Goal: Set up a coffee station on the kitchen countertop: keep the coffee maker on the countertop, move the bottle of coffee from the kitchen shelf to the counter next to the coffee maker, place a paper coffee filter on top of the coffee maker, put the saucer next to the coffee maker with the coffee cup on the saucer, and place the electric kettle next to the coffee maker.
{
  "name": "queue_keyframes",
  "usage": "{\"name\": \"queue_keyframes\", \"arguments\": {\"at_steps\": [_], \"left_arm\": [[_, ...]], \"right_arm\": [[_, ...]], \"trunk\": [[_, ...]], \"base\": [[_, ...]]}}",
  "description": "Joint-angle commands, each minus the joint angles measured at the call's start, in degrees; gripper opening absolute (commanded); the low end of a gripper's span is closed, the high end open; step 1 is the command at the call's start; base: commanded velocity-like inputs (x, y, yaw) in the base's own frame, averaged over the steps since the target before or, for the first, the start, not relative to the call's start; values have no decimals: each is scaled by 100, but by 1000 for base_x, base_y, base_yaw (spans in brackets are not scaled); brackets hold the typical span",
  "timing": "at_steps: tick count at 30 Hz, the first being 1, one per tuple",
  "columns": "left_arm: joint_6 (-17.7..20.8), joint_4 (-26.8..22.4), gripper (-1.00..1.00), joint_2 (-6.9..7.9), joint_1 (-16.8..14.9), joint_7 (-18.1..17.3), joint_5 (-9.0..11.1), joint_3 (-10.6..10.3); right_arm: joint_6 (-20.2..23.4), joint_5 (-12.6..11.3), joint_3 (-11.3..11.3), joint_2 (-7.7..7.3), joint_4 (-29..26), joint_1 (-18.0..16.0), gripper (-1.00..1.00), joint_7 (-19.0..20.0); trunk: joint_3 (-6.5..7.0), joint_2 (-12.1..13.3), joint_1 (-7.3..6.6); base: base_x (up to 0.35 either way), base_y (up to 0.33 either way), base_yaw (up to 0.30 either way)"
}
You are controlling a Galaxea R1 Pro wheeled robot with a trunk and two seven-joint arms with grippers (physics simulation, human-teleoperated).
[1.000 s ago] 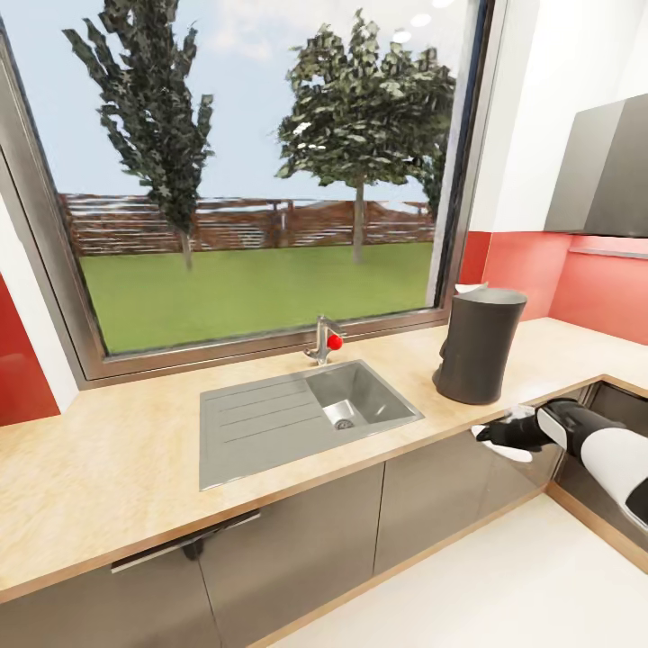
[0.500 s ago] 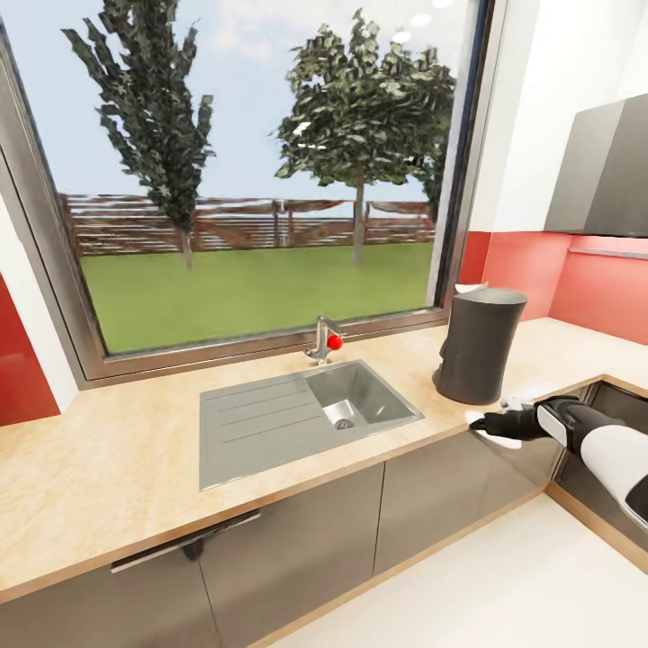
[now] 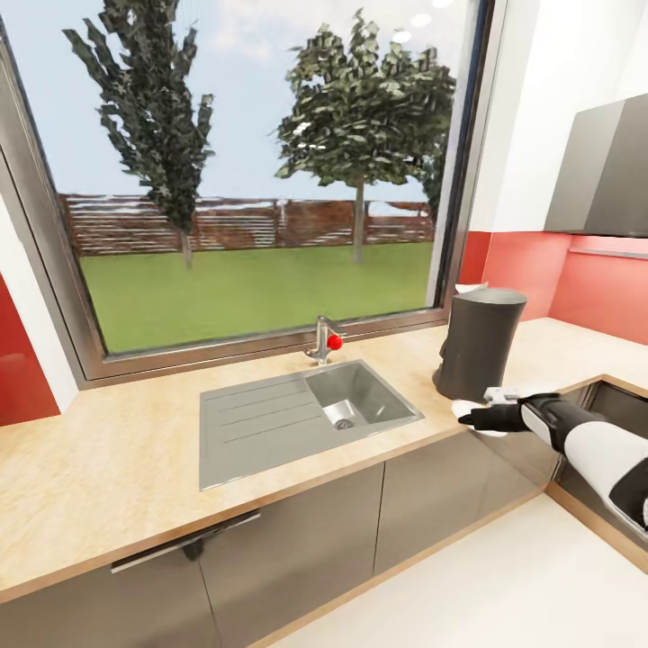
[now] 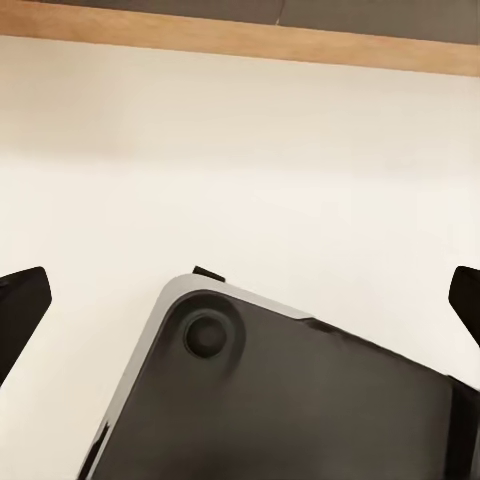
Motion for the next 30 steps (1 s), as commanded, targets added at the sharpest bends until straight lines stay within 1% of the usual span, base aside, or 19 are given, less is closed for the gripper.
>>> {"name": "queue_keyframes", "arguments": {"at_steps": [1, 5, 10, 13, 14, 17, 23, 30], "left_arm": [[1, -6, 100, 1, 4, -51, 62, -2], [1, -3, 100, 1, 4, -51, 64, -2], [1, 1, 100, 17, 4, -51, 83, -2], [1, 2, 100, 25, 4, -51, 103, -2], [8, 2, 100, 22, 4, -51, 103, 4], [10, 2, 100, 17, 4, -51, 107, 5], [10, 10, 100, 9, 4, -51, 108, 7], [10, 19, 100, -10, 4, -51, 108, 7]], "right_arm": [[22, 47, -47, 17, 10, -11, -100, 7], [0, 47, -40, 97, 10, -42, -100, -80], [2, 47, -13, 141, 10, -88, -100, -114], [-7, 47, 309, 151, 10, -92, -100, -126], [-15, 47, 475, 294, 8, -106, -100, -325], [-24, 47, 542, 399, 4, -109, -100, -632], [-29, 47, 626, 458, 2, -110, -100, -722], [-25, 47, 638, 462, 1, -110, -100, -730]], "trunk": [[-1, -3, 2], [-1, -3, 2], [-1, -3, 2], [-1, -3, 2], [-1, -3, 2], [-6, -3, 2], [-37, -3, 2], [-49, -3, 2]], "base": [[0, 0, 0], [0, 0, 0], [0, 0, 0], [0, 0, 0], [0, 0, 0], [0, 0, 61], [0, 0, 158], [0, 0, 53]]}}
